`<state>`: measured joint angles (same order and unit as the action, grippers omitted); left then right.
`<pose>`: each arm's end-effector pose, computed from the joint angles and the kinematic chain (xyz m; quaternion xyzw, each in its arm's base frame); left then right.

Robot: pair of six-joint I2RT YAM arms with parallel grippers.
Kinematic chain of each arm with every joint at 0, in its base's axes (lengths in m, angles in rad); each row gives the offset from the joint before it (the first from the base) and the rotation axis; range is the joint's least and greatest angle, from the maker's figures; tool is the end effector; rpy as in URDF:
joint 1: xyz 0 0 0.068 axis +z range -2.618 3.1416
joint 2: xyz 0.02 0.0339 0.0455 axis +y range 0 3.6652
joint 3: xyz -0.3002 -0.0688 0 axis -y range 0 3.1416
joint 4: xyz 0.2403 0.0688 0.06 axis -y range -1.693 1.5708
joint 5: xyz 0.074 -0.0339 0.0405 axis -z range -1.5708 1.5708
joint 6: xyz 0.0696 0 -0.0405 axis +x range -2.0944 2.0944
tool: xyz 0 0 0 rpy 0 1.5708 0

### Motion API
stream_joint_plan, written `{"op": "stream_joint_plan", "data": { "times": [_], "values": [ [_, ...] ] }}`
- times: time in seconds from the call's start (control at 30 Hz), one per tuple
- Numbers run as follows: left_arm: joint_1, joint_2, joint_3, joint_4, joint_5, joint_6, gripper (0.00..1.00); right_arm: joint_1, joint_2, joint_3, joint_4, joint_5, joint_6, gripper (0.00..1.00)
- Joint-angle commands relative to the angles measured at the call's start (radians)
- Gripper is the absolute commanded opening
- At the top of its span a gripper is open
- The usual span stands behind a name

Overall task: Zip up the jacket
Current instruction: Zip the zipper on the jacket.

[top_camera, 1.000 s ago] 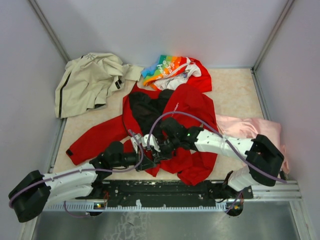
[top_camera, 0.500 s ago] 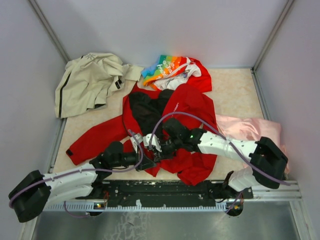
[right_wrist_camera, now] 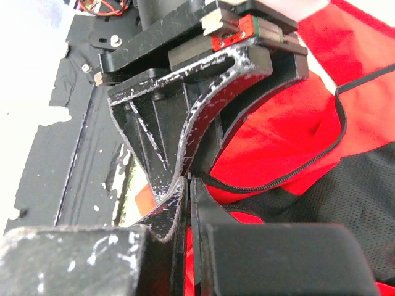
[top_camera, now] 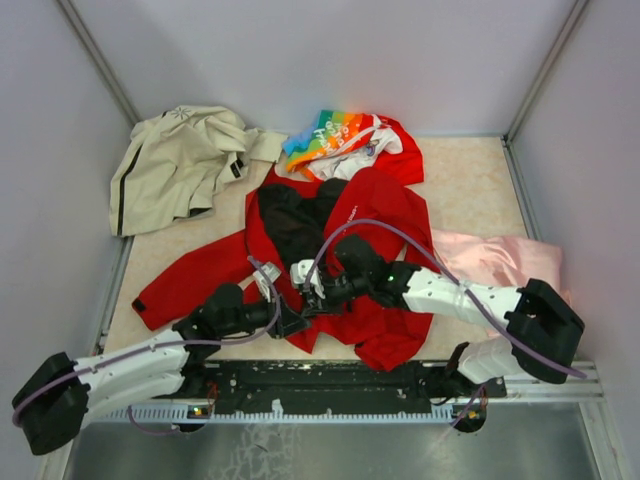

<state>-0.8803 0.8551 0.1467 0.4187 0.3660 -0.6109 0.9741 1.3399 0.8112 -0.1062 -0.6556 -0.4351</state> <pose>0.0940 -0.1529 0.1896 0.2136 0.7666 -0.5059 0.3328 0.1296 0.2663 0.2597 -0.6580 0.5497 0.3907 0.3351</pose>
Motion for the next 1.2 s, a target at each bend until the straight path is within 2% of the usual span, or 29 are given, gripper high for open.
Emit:
{"op": "stream_joint_plan", "data": {
  "times": [0.0,0.1,0.2,0.33,0.47,0.63,0.83,1.03,1.17],
  "values": [
    [-0.004,-0.115,0.036,-0.184,-0.186,-0.061,0.4,-0.011,0.006,-0.033,0.22,-0.016,0.09,0.0],
    [-0.004,-0.2,0.033,-0.265,-0.243,-0.114,0.52,-0.01,0.011,-0.06,0.304,-0.001,0.148,0.0],
    [-0.004,-0.275,0.035,-0.348,-0.289,-0.177,0.6,-0.006,0.021,-0.082,0.393,0.034,0.203,0.0],
    [-0.004,-0.359,0.031,-0.471,-0.342,-0.304,0.64,0.017,0.046,-0.102,0.5,0.102,0.265,0.0],
    [-0.003,-0.467,-0.011,-0.502,-0.373,-0.436,0.67,0.054,0.081,-0.11,0.594,0.175,0.327,0.0],
    [-0.003,-0.587,-0.06,-0.487,-0.392,-0.541,0.68,0.097,0.116,-0.098,0.619,0.257,0.361,0.0],
    [-0.004,-0.655,-0.088,-0.575,-0.42,-0.632,0.66,0.098,0.101,-0.128,0.693,0.318,0.434,0.0],
    [-0.004,-0.656,-0.163,-0.43,-0.376,-0.681,0.59,0.106,0.095,-0.137,0.712,0.326,0.478,0.0],
    [-0.004,-0.641,-0.162,-0.368,-0.367,-0.664,0.58,0.115,0.098,-0.138,0.707,0.327,0.483,0.0]
  ]
}}
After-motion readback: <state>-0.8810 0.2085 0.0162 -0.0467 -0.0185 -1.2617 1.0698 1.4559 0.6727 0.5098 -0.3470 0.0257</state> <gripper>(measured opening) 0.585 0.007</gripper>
